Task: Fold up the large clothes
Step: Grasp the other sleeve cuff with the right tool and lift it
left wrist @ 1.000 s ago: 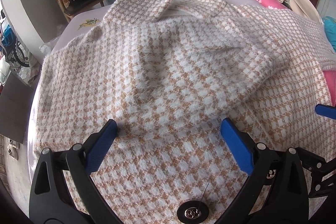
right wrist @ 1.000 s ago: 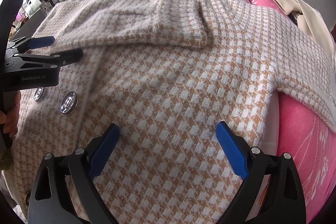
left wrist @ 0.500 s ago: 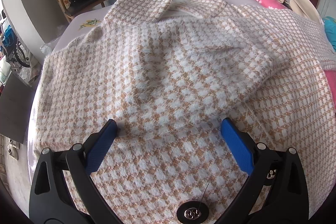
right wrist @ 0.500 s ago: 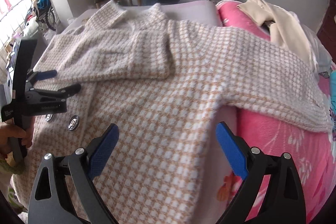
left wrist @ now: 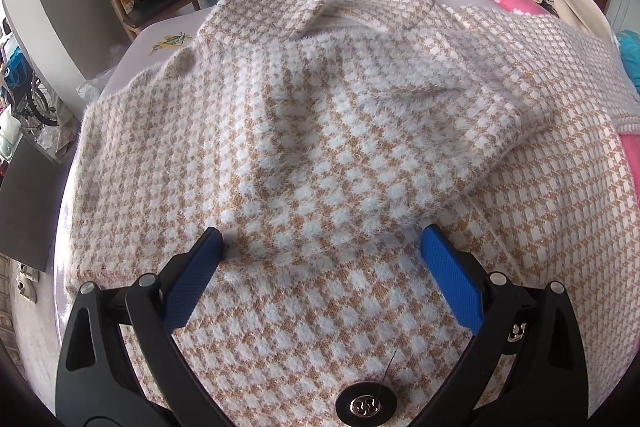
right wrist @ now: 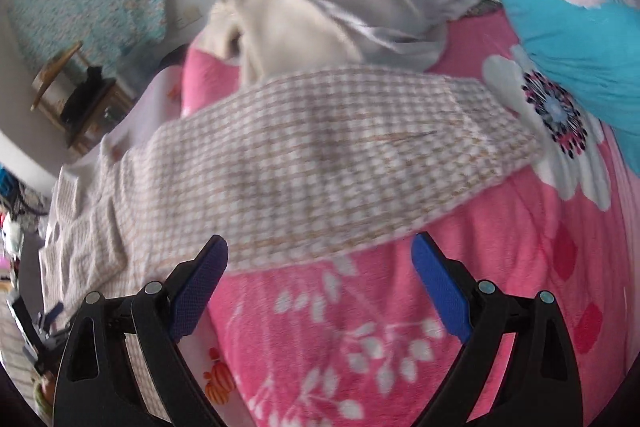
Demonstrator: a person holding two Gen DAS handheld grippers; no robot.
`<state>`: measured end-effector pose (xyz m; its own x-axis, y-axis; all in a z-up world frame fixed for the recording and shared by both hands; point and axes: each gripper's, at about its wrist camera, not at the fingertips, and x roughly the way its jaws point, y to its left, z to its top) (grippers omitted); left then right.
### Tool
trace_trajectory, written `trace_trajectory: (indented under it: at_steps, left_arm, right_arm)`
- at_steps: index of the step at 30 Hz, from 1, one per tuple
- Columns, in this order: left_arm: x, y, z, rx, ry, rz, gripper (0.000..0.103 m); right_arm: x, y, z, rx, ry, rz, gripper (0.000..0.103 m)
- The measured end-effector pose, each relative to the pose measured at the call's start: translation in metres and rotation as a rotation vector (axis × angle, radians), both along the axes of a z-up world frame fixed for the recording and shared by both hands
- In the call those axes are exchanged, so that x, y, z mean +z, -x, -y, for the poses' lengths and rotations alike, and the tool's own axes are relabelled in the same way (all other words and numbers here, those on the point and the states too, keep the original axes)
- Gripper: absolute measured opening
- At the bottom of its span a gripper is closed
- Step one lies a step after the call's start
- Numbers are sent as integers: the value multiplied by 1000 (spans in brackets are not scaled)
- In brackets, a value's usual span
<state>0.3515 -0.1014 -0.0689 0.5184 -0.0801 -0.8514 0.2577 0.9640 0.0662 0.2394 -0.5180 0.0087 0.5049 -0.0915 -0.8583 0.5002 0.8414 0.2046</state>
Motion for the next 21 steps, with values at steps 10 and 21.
trace_trajectory:
  at_steps: [10,21]
  left_arm:
    - [-1,0,-1,-12,1,2,96]
    - [1,-2,2,-12,-3,-5,96]
  right_arm:
    - [-32,-5,105,-264,-157,-79,82]
    - [-63,-7,135,-443,-144,6,43]
